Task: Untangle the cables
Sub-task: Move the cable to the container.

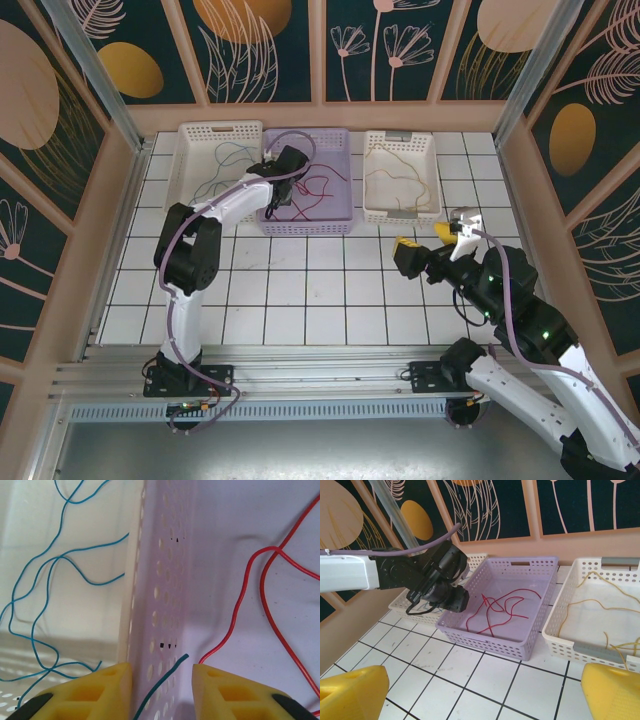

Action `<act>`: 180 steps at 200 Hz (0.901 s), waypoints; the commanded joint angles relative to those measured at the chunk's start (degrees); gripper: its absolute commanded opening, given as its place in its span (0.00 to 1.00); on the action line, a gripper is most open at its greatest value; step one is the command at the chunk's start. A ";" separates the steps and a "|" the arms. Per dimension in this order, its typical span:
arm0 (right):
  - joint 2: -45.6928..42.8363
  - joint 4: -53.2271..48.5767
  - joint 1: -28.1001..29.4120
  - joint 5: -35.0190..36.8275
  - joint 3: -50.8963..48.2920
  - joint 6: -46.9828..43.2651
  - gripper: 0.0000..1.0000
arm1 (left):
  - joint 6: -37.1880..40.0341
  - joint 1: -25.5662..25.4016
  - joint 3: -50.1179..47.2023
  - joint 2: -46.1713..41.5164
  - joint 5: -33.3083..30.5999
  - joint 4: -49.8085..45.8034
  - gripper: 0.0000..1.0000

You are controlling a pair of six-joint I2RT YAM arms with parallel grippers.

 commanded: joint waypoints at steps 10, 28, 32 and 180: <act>-1.11 1.62 0.30 -0.71 -1.20 -0.42 0.99 | 0.76 -0.12 1.74 1.91 -2.10 -2.05 0.34; -1.09 1.60 0.29 -0.73 -1.30 -0.41 0.99 | 0.87 -0.11 1.97 2.08 -2.47 -2.11 0.32; -1.15 1.63 0.29 -0.73 -1.30 -0.43 0.99 | 0.92 -0.12 1.97 2.15 -2.63 -2.10 0.31; -1.65 1.37 0.29 -0.53 -1.21 -0.69 0.99 | 1.05 -0.12 2.90 2.46 -3.36 -2.65 0.21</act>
